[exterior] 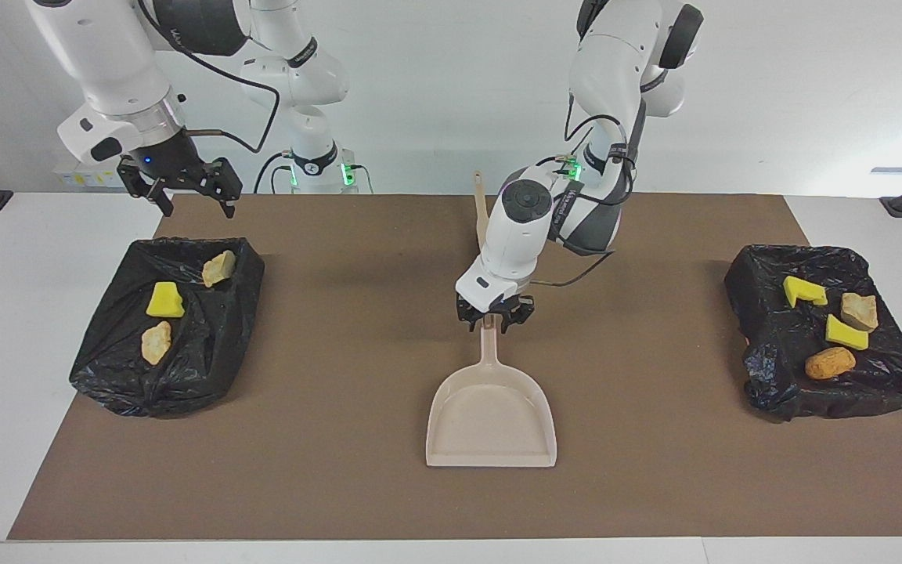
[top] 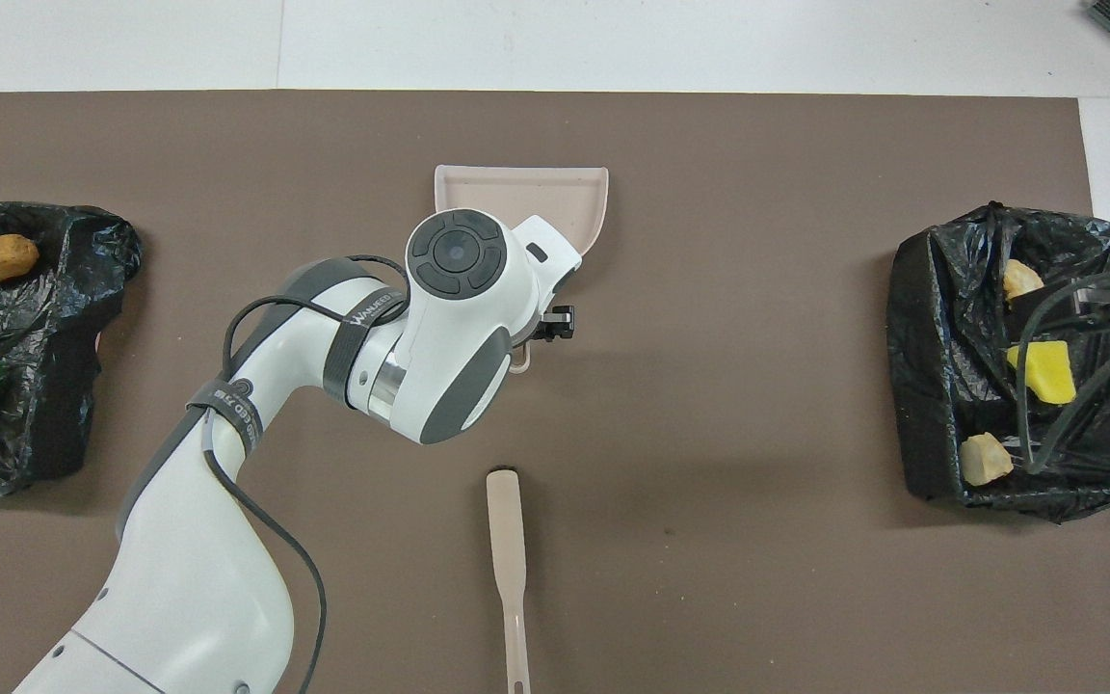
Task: Sweep and dump trash in bin
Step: 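Lower the dustpan flat onto the table with the left gripper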
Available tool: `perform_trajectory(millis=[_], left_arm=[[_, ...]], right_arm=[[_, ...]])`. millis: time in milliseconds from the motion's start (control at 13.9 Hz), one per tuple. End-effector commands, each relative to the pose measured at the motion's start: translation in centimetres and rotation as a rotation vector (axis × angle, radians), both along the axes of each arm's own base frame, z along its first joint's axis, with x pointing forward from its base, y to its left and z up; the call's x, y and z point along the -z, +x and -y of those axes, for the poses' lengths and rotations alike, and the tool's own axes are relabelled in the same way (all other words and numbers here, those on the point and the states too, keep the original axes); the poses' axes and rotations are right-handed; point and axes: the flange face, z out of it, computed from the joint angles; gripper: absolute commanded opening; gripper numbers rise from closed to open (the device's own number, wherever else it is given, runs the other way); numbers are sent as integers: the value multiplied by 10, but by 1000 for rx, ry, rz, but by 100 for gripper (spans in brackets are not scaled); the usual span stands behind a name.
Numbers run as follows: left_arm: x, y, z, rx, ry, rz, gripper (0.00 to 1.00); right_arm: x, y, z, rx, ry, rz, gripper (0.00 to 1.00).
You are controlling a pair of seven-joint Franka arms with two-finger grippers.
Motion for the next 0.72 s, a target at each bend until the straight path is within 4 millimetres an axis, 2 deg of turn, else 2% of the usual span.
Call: perform_trajectory(millis=[0, 216, 360, 648], left_arm=[[-1, 3, 2, 4, -4, 14, 100], [-4, 4, 0, 4, -6, 17, 100], [-13, 7, -7, -6, -8, 21, 100], [-59, 19, -55, -74, -3, 23, 100]], right_arm=[[-1, -6, -1, 17, 19, 2, 100], [-1, -6, -1, 17, 19, 2, 100], [-1, -6, -2, 15, 19, 2, 100], [-1, -6, -2, 15, 19, 2, 100]])
